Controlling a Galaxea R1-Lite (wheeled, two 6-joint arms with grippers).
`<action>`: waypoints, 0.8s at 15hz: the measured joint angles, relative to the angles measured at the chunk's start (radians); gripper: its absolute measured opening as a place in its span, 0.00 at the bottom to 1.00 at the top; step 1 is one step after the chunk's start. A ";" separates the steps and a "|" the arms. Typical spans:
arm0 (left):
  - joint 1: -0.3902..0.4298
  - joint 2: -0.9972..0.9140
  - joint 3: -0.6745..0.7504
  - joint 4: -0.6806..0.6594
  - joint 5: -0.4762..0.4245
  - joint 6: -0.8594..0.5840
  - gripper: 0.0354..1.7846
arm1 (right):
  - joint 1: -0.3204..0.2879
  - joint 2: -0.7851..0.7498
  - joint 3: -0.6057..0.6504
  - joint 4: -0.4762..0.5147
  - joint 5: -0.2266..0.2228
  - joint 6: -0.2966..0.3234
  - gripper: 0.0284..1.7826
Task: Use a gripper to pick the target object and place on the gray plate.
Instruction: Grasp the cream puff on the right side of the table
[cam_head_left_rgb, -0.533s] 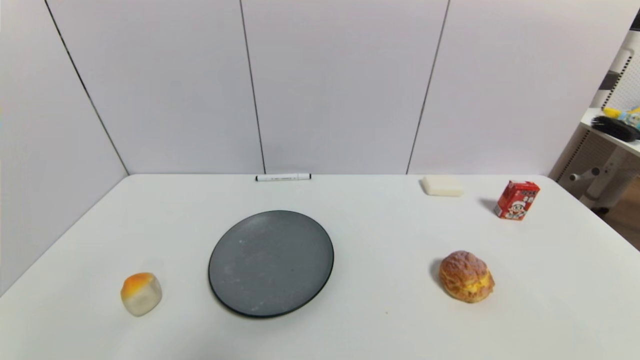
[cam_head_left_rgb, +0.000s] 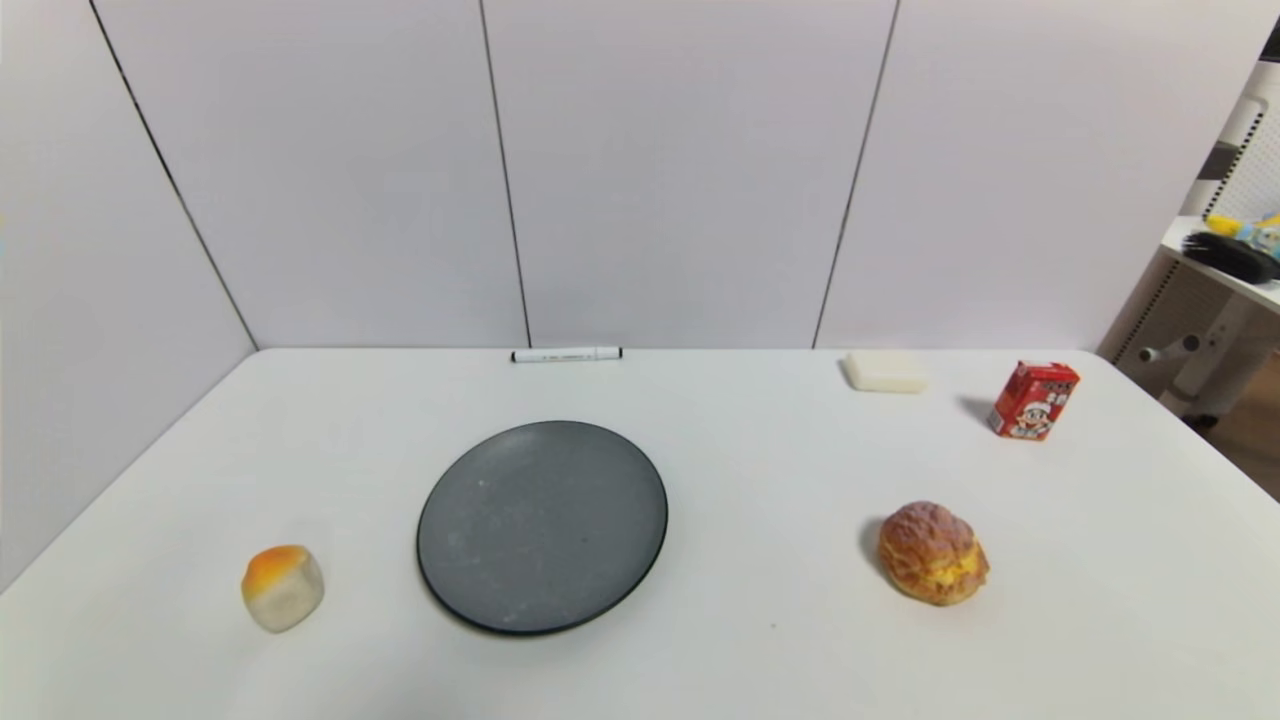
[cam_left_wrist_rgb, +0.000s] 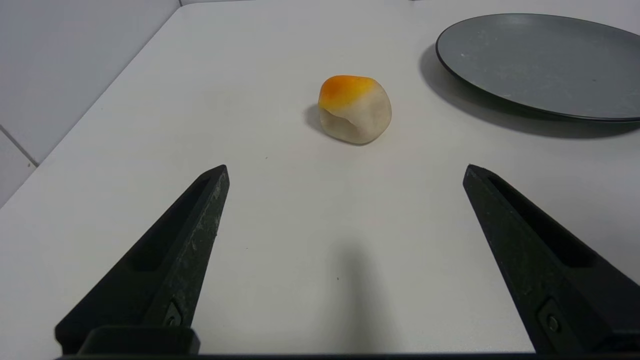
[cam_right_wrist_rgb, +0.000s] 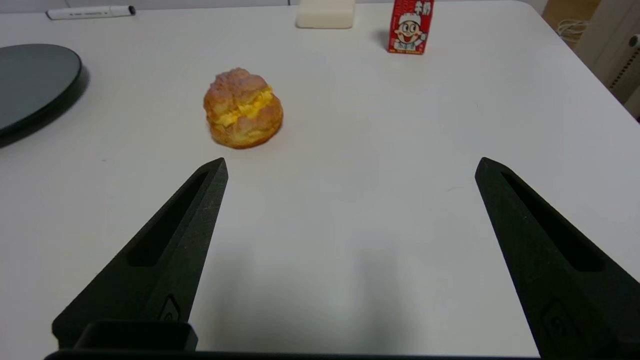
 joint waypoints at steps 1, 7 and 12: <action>0.000 0.000 0.000 0.000 0.000 0.001 0.94 | 0.009 0.072 -0.076 0.034 0.009 -0.002 0.96; 0.000 0.000 0.000 0.000 0.000 0.000 0.94 | 0.129 0.629 -0.475 0.152 0.026 -0.008 0.96; 0.000 0.000 0.000 0.000 0.000 0.000 0.94 | 0.272 1.022 -0.715 0.189 0.119 -0.017 0.96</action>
